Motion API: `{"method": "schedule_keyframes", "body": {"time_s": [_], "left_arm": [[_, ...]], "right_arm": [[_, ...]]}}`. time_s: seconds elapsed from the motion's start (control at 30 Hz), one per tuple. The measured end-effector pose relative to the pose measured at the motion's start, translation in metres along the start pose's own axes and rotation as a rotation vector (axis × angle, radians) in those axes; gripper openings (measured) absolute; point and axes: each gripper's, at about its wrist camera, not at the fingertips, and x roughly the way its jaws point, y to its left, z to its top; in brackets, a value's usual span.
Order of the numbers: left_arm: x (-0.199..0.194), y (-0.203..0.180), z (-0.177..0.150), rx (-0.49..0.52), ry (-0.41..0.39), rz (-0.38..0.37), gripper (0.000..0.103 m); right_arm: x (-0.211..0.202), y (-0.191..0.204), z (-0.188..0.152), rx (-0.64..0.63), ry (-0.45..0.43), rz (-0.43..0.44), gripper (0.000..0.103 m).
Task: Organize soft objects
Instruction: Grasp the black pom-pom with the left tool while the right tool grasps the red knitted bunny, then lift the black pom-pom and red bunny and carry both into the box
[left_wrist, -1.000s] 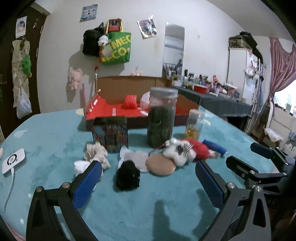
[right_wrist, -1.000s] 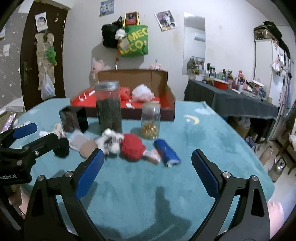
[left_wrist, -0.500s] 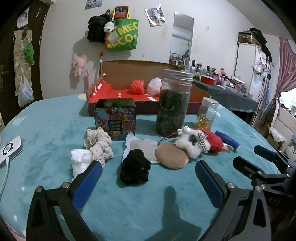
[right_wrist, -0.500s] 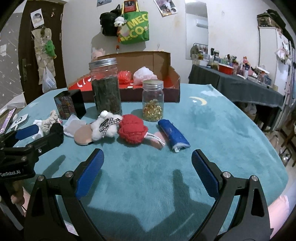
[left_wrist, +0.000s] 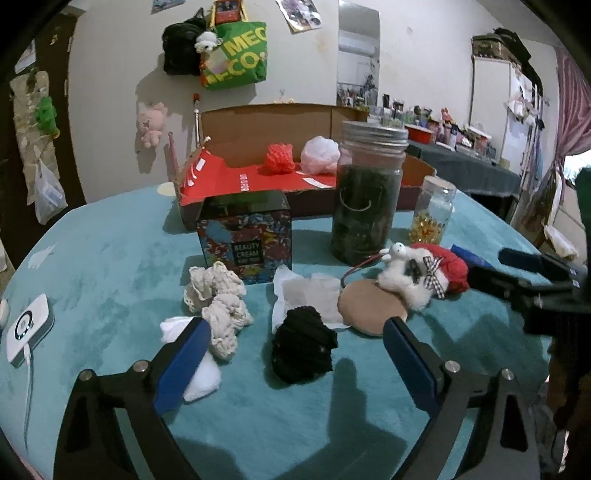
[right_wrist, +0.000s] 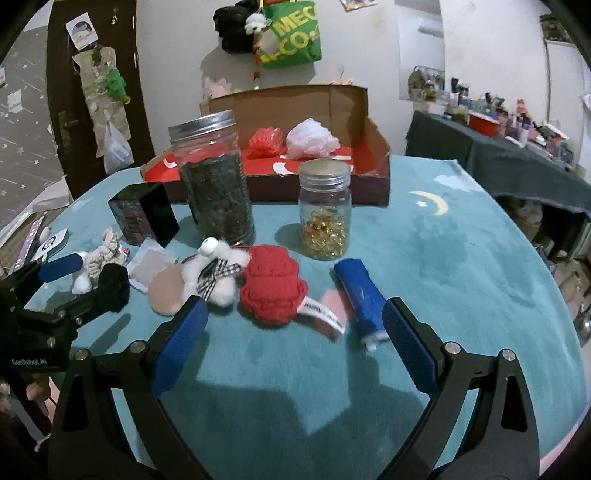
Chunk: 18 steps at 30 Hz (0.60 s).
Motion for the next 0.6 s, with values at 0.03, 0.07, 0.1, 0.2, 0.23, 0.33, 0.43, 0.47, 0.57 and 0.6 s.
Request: {"method": "schedule_keyframes", "body": {"time_s": [0.03,0.07,0.1,0.2,0.23,0.33,0.43,0.47,0.57,0.6], "left_arm": [[0.001,0.001,0.000,0.006,0.006,0.004,0.096],[0.001,0.002,0.001,0.012,0.011,0.006,0.095],[0.002,0.002,0.001,0.020,0.014,0.002,0.092],[0.005,0.001,0.003,0.048,0.027,-0.001,0.087],[0.006,0.001,0.003,0.055,0.032,-0.006,0.078],[0.012,0.001,0.003,0.075,0.061,-0.029,0.057],[0.016,0.001,0.001,0.092,0.078,-0.031,0.042],[0.015,0.001,0.001,0.096,0.076,-0.035,0.040],[0.010,0.003,0.007,0.096,0.070,-0.048,0.032],[0.008,0.003,0.009,0.094,0.067,-0.054,0.030]], "right_arm": [[0.003,-0.002,0.002,0.006,0.010,0.011,0.097],[0.007,-0.005,0.006,0.017,0.021,0.026,0.097],[0.010,-0.008,0.009,0.029,0.034,0.041,0.096],[0.020,-0.011,0.017,0.033,0.064,0.065,0.088],[0.022,-0.010,0.018,0.025,0.073,0.070,0.085],[0.034,-0.005,0.021,-0.004,0.115,0.079,0.069],[0.044,-0.002,0.019,-0.011,0.165,0.133,0.049],[0.046,-0.001,0.018,-0.011,0.179,0.154,0.037],[0.040,0.001,0.016,-0.008,0.158,0.163,0.035],[0.036,0.000,0.016,-0.005,0.141,0.154,0.035]]}}
